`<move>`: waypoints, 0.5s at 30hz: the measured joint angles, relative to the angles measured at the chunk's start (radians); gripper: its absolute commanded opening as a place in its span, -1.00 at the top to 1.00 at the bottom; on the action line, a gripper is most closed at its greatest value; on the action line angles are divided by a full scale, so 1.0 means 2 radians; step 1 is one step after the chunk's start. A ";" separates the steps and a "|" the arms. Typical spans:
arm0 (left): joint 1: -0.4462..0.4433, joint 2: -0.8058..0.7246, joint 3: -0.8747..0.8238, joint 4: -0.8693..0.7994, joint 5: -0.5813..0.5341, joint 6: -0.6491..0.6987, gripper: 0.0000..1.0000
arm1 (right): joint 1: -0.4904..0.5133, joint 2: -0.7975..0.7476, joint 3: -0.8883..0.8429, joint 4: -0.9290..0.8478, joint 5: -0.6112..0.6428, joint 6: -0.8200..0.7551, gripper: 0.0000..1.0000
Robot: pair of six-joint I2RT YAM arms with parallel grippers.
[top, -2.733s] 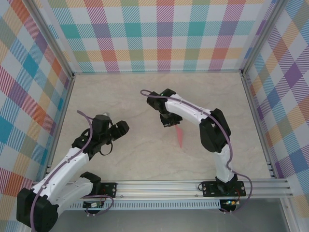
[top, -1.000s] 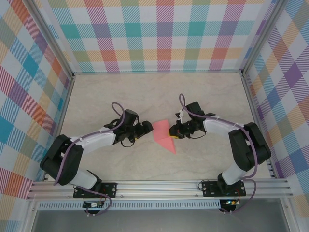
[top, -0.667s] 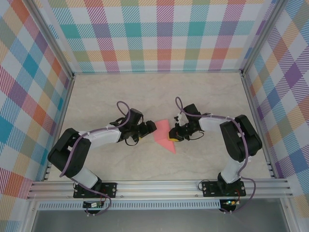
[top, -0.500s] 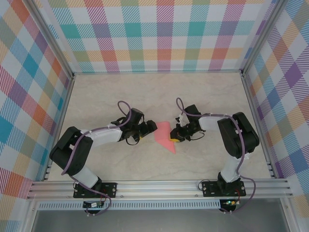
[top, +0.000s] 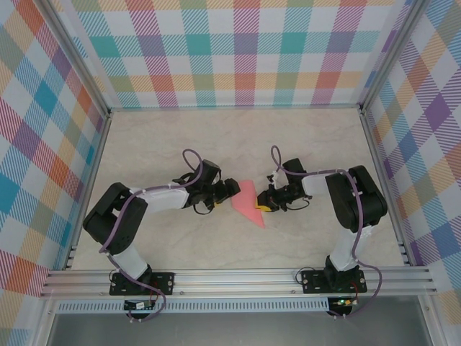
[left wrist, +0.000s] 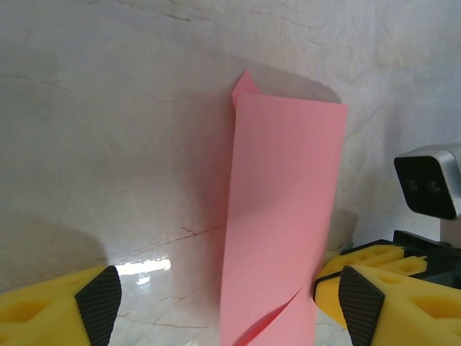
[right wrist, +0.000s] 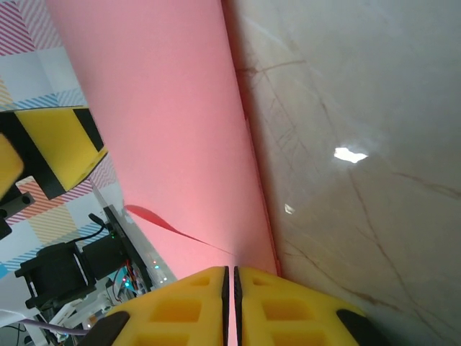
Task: Fold a paper plane with a square sheet of paper (pick it up from the middle)
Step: Fold the wing for the fifth time at the center of the table.
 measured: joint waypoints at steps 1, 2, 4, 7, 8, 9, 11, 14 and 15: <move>-0.002 0.001 0.002 0.000 0.000 -0.001 -0.61 | -0.001 -0.001 -0.002 0.002 -0.001 0.000 0.69; -0.003 0.003 0.004 0.001 0.000 -0.003 -0.61 | -0.001 -0.002 -0.002 0.000 0.000 -0.001 0.68; -0.005 0.006 0.007 0.001 0.000 -0.006 -0.62 | -0.001 -0.006 -0.002 -0.005 0.008 -0.003 0.70; -0.006 0.012 0.009 0.006 0.000 -0.012 -0.61 | -0.002 -0.006 -0.002 -0.007 0.010 -0.005 0.72; -0.006 0.015 0.009 0.009 0.002 -0.014 -0.60 | -0.002 -0.005 -0.002 -0.007 0.009 -0.005 0.72; -0.006 0.016 0.009 0.011 0.003 -0.015 -0.60 | -0.003 -0.004 -0.002 -0.006 0.007 -0.005 0.72; -0.006 0.018 0.009 0.014 0.003 -0.019 -0.57 | -0.004 -0.004 -0.002 -0.005 0.006 -0.005 0.72; -0.008 0.021 0.009 0.020 0.004 -0.024 -0.52 | -0.004 -0.004 -0.003 -0.003 0.005 -0.005 0.72; -0.008 0.022 0.009 0.025 0.006 -0.025 -0.50 | -0.004 -0.004 -0.004 -0.003 0.005 -0.005 0.71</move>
